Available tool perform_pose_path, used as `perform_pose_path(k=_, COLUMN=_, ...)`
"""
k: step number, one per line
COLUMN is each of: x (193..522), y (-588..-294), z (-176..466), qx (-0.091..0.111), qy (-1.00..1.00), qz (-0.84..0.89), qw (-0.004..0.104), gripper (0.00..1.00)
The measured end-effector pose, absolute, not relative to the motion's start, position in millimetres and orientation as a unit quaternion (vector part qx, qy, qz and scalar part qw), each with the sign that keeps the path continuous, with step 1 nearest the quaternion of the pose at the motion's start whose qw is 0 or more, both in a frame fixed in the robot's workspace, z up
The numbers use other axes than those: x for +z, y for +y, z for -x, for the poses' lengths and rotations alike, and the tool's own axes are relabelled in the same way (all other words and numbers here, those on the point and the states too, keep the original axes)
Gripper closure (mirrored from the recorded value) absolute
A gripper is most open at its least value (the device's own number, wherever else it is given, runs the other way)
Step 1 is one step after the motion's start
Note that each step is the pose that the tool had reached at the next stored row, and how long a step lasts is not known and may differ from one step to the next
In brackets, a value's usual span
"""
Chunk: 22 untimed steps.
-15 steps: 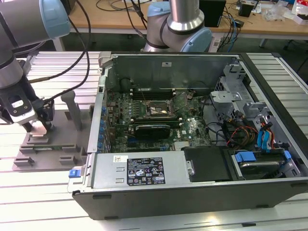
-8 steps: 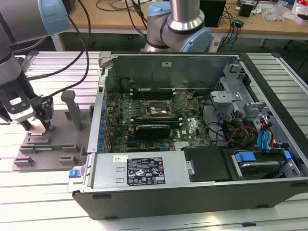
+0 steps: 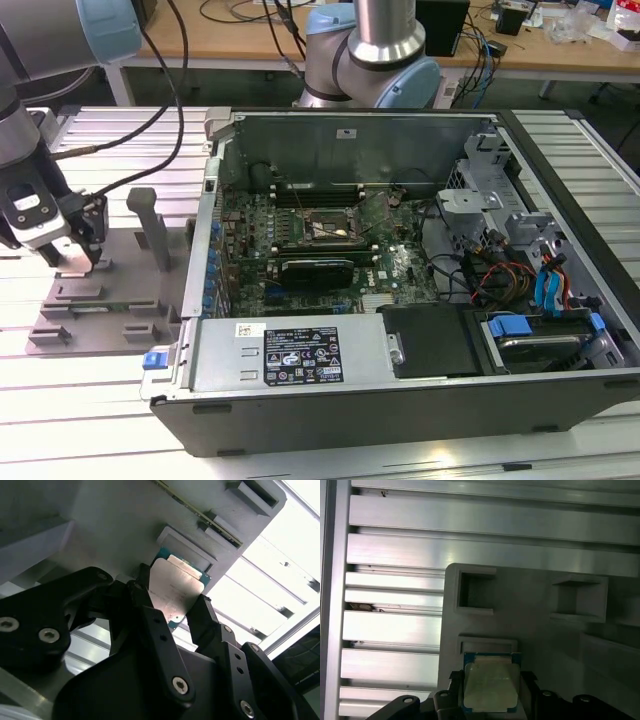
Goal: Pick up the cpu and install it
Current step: 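Pick up the cpu and move it towards the insertion slot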
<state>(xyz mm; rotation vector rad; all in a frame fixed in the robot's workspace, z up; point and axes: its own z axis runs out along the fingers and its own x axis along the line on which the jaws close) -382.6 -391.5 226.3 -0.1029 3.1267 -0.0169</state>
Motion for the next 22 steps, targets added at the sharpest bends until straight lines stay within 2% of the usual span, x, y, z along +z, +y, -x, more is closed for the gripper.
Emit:
perform_pose_path(k=13, x=238.0, y=-391.5, z=382.6, qx=-0.007, qy=0.999, qz=0.033, qw=0.007, gripper=0.46)
perform_pose_path(k=22, x=257.6, y=-391.5, z=382.6, qx=-0.008, qy=0.999, qz=0.033, qw=0.006, gripper=0.46)
